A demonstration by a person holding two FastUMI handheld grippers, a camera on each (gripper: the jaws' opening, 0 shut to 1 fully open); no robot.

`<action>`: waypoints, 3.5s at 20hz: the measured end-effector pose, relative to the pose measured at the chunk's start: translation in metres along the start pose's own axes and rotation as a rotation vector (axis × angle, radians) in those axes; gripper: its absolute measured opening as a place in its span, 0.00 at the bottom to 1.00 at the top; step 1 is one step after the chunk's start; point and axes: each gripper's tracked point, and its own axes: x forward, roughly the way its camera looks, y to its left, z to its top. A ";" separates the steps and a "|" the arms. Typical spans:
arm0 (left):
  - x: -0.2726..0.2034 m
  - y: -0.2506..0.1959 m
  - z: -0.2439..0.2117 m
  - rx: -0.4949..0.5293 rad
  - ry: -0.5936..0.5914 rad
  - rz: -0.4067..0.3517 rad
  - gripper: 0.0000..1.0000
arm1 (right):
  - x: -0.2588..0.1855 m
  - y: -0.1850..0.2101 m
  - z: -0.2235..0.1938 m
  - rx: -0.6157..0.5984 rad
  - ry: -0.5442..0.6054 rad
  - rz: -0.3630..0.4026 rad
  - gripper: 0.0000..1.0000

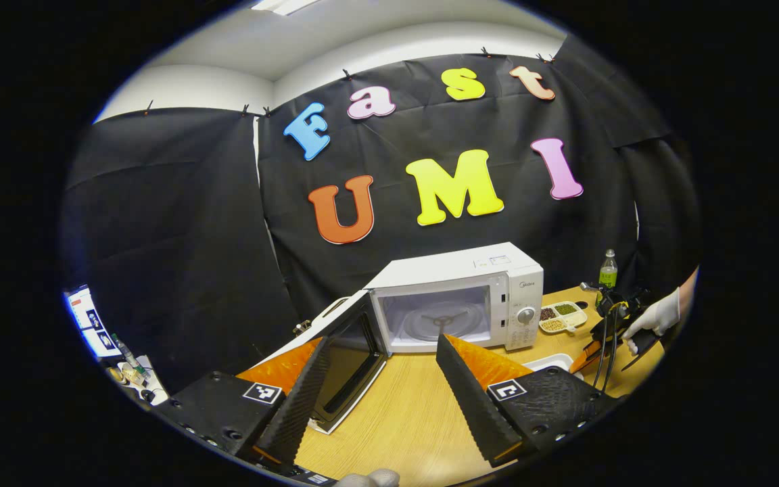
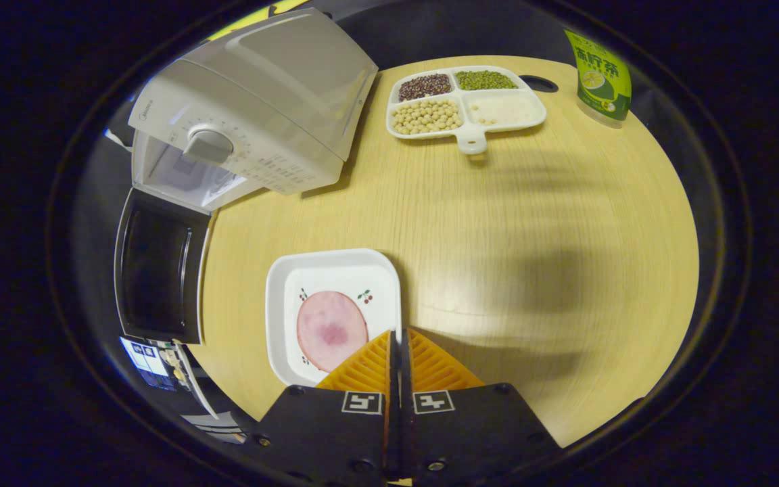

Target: Open the microwave oven with the left hand, put the food in, and close the microwave oven.

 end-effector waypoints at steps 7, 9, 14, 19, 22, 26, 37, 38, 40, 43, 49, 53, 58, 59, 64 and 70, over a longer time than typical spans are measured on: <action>-0.011 0.010 0.005 -0.050 0.019 0.050 0.94 | 0.000 0.009 -0.006 0.161 -0.038 0.182 0.04; -0.009 0.012 0.006 -0.039 0.023 0.038 0.94 | -0.004 0.019 -0.006 0.206 -0.066 0.227 0.04; -0.002 0.017 0.006 -0.005 0.023 -0.033 0.94 | -0.029 0.055 0.000 0.289 -0.178 0.292 0.04; 0.005 0.022 -0.002 0.019 0.025 -0.153 0.95 | -0.054 0.122 0.009 0.431 -0.347 0.398 0.04; 0.006 0.038 -0.011 0.007 0.030 -0.172 0.95 | -0.057 0.166 0.010 0.488 -0.466 0.444 0.04; 0.003 0.053 -0.032 -0.007 0.062 -0.210 0.95 | -0.041 0.206 0.013 0.592 -0.613 0.440 0.00; 0.001 0.107 -0.057 0.027 0.089 -0.222 0.95 | 0.023 0.276 0.095 0.828 -0.873 0.484 0.04; 0.002 0.110 -0.057 0.024 0.090 -0.219 0.95 | 0.029 0.282 0.106 0.842 -0.875 0.491 0.00; 0.005 0.118 -0.060 0.020 0.096 -0.208 0.95 | 0.043 0.289 0.123 0.841 -0.888 0.464 0.03; 0.010 0.126 -0.067 0.023 0.113 -0.191 0.95 | 0.063 0.294 0.151 0.867 -0.900 0.445 0.04; 0.021 0.134 -0.078 0.039 0.132 -0.174 0.95 | 0.089 0.276 0.181 0.940 -0.911 0.322 0.04; 0.024 0.131 -0.083 0.030 0.144 -0.178 0.95 | 0.106 0.293 0.192 0.931 -0.891 0.353 0.04; 0.025 0.138 -0.083 0.011 0.140 -0.165 0.95 | 0.103 0.290 0.193 0.936 -0.931 0.298 0.04; 0.024 0.140 -0.083 0.008 0.138 -0.161 0.95 | 0.100 0.291 0.194 0.935 -0.951 0.301 0.04; 0.021 0.143 -0.073 0.008 0.109 -0.153 0.95 | 0.071 0.316 0.204 0.801 -1.020 0.418 0.52; 0.021 0.144 -0.046 -0.032 0.042 -0.166 0.95 | -0.004 0.319 0.149 0.410 -1.145 0.230 0.98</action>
